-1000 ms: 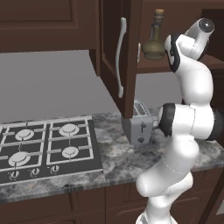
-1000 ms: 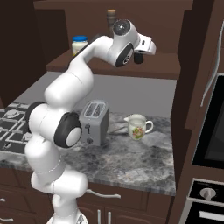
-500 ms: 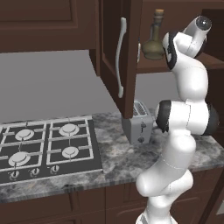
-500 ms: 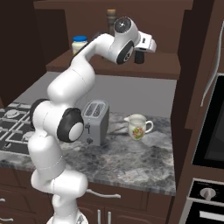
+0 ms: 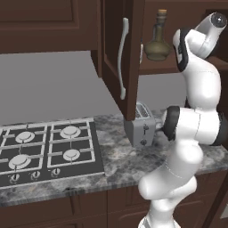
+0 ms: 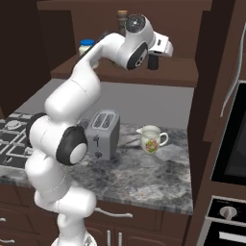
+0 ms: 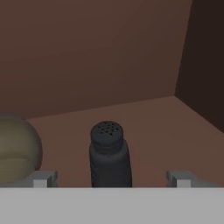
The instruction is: There are various items on the counter. Only move the condiments/shakers into the cabinet.
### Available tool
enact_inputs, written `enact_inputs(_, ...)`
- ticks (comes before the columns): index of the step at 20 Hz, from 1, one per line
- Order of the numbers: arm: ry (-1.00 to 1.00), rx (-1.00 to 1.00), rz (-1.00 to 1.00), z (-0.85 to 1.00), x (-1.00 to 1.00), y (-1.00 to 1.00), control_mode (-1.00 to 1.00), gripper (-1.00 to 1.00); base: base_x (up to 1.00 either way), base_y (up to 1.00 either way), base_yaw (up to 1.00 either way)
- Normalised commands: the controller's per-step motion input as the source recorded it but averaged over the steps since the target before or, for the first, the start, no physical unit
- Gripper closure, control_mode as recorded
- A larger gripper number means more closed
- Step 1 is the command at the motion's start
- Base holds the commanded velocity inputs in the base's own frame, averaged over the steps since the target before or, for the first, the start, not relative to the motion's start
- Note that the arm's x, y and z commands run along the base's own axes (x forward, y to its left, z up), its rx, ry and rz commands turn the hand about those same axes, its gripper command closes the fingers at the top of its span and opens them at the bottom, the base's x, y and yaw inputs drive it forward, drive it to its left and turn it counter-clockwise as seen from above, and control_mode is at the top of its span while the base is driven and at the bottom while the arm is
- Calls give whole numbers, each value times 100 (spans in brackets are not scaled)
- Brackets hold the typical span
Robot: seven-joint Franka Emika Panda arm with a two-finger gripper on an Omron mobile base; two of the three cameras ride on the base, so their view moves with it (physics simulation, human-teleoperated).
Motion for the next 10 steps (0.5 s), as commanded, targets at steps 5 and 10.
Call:
enact_inputs(5,-24,0,0,-31,-100,19,-100,-100,0,0,0)
enact_inputs(10,-13,-1,0,-68,-100,49,-100,-100,0,0,0)
